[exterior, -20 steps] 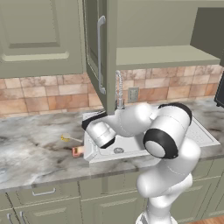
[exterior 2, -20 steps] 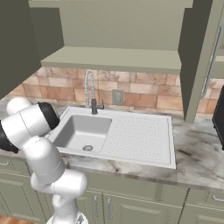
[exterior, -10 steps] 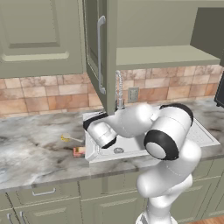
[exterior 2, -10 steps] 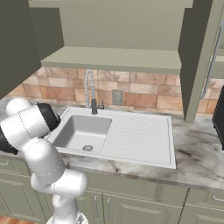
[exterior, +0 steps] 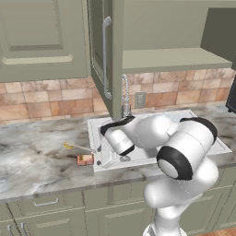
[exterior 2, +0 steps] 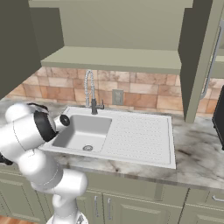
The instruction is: Locate and retrieve the dish brush and bar soap from the cabinet. Place them next to the sink.
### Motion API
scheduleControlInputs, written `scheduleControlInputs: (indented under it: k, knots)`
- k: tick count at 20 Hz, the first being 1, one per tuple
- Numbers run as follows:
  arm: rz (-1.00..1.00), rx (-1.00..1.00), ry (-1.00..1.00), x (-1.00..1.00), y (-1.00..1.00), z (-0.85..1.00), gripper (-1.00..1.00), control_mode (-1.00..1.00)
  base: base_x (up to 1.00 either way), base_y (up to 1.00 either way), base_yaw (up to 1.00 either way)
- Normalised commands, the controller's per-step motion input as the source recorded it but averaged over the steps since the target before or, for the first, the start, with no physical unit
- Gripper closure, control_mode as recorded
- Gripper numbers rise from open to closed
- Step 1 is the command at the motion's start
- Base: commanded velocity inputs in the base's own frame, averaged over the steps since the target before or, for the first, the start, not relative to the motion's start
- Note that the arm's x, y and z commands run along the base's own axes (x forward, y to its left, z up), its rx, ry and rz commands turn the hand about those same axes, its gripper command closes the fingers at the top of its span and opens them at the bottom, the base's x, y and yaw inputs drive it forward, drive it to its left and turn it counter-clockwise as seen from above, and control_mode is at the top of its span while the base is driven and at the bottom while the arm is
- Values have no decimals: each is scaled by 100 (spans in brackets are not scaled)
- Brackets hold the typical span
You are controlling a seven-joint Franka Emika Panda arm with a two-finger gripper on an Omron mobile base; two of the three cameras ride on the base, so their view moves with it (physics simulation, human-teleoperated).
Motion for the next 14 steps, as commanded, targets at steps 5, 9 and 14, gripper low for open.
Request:
scheduleControlInputs:
  k: [5,9,14]
  knots:
    - [0,1,0,0,-45,25,-100,-100,0,0,0]
    - [0,0,0,-1,-21,23,-100,-100,0,0,0]
    - [0,-2,0,-6,-3,22,-100,-100,0,0,0]
